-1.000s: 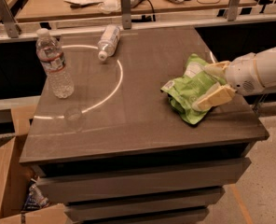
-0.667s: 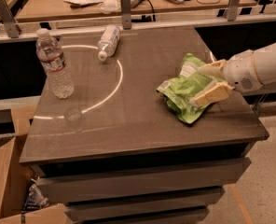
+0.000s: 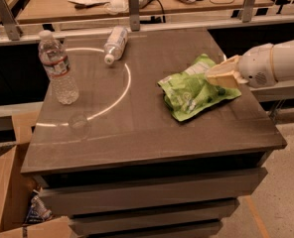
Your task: Move green rice chip bag near blue plastic bottle
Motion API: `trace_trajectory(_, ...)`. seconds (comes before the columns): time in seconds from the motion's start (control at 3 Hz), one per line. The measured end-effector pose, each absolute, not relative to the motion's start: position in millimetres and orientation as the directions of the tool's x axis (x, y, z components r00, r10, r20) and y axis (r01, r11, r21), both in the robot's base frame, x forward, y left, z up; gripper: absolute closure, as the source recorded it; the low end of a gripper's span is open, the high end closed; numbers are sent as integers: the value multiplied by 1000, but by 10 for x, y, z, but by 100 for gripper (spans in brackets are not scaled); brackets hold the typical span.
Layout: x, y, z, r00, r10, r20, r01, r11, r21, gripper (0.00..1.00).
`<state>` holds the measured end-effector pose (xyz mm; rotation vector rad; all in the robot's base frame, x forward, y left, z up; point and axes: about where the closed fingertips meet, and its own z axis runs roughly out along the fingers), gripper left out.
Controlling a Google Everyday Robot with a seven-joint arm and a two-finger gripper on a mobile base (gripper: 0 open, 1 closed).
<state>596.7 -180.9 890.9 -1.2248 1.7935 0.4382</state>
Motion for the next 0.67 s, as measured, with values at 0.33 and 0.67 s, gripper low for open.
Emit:
trace_trajectory(0.33,6140,-1852,9115,-78,-516,-853,-835,501,-227,100)
trace_trajectory(0.67,6277,-1947,9235,-72,-490,-869,-798,551,-245,100)
